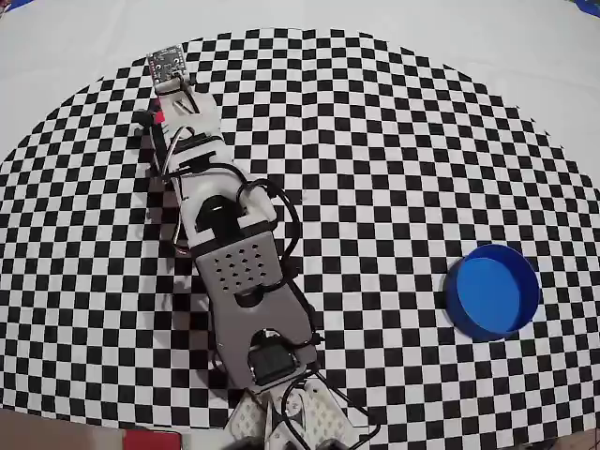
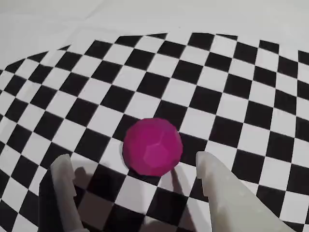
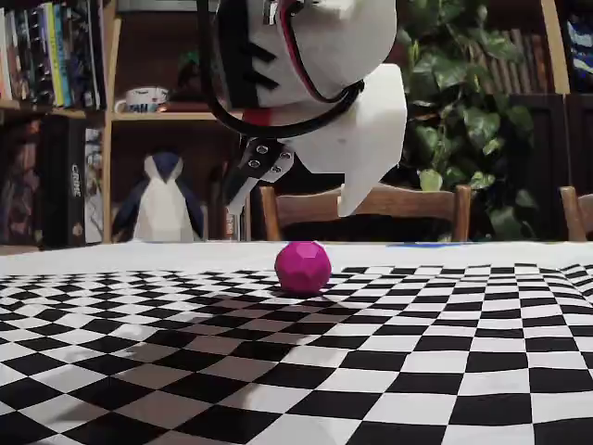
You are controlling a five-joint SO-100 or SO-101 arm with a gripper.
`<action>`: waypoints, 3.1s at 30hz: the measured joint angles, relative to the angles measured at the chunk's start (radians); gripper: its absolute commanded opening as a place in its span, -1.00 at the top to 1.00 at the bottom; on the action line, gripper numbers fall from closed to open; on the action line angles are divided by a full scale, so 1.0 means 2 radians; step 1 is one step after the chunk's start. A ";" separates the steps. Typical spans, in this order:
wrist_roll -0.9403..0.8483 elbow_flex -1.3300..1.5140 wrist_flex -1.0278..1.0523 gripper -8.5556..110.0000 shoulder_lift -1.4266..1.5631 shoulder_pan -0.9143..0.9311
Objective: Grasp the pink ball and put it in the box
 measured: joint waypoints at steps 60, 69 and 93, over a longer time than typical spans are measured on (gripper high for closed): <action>0.000 -0.248 0.043 0.37 -0.198 0.008; 0.000 -0.267 0.044 0.37 -0.215 0.008; 0.000 -0.311 0.053 0.37 -0.251 0.008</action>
